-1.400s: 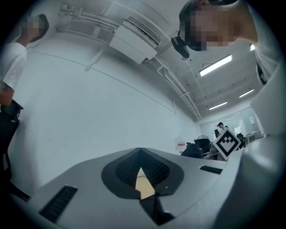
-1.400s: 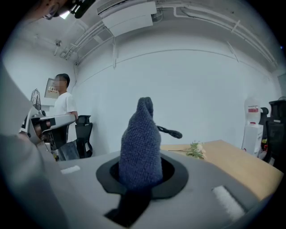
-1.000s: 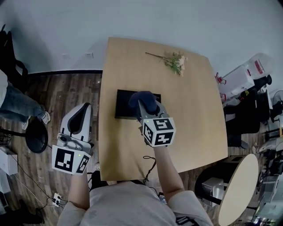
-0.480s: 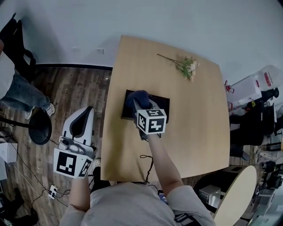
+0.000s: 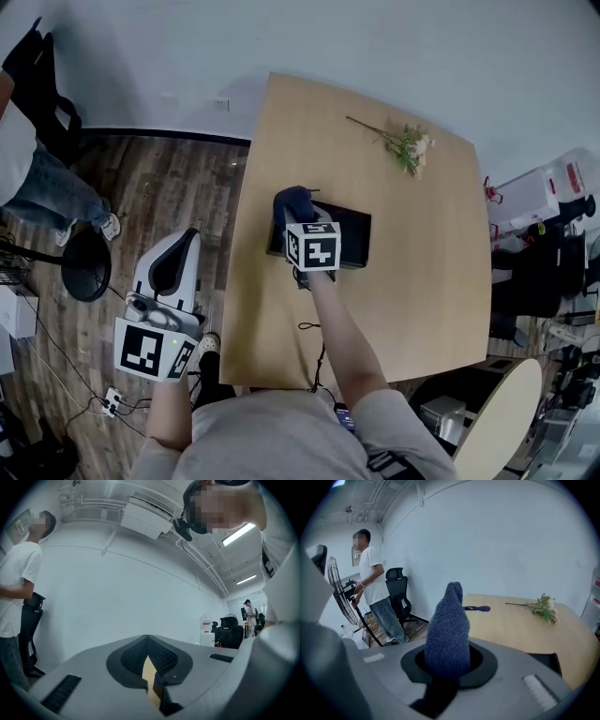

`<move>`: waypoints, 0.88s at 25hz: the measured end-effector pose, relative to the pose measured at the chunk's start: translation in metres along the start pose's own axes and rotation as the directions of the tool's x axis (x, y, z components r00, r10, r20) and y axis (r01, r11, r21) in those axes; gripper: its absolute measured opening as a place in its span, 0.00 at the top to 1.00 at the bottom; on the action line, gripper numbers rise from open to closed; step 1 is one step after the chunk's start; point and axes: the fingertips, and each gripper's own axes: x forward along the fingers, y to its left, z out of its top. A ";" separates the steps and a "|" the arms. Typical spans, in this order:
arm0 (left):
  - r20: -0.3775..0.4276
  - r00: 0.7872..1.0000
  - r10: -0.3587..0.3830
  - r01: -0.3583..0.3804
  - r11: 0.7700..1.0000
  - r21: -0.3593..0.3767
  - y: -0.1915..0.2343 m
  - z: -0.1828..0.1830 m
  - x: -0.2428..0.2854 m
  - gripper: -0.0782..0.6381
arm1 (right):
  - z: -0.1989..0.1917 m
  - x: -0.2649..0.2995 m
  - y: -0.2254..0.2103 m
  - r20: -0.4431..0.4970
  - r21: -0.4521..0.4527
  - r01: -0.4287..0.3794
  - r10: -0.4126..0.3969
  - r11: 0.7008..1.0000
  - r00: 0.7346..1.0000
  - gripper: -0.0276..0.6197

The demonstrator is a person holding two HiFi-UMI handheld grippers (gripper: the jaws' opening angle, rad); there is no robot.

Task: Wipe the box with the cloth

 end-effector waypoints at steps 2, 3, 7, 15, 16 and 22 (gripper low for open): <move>-0.002 1.000 0.006 -0.006 1.000 -0.002 0.005 -0.001 -0.001 0.88 | -0.004 0.005 0.000 -0.012 -0.010 0.010 -0.010 1.000 1.000 0.83; -0.003 1.000 0.009 -0.009 1.000 -0.003 0.008 -0.001 -0.002 0.88 | -0.005 0.006 0.000 -0.016 -0.019 0.015 -0.015 1.000 1.000 0.82; 0.001 1.000 0.018 -0.018 1.000 -0.012 0.015 -0.002 -0.003 0.88 | -0.008 0.008 0.000 -0.025 -0.032 0.023 -0.024 0.999 0.999 0.73; 0.006 1.000 0.023 -0.023 1.000 -0.020 0.021 0.000 -0.004 0.88 | -0.005 -0.010 -0.001 -0.006 -0.037 0.054 -0.055 0.998 0.998 0.67; 0.006 1.000 0.023 -0.023 1.000 -0.020 0.021 0.000 -0.004 0.88 | -0.005 -0.009 -0.001 -0.004 -0.045 0.061 -0.061 0.997 0.998 0.74; 0.006 1.000 0.024 -0.024 1.000 -0.020 0.021 0.000 -0.004 0.88 | -0.009 0.013 0.008 -0.061 -0.103 0.066 -0.073 0.992 0.995 0.83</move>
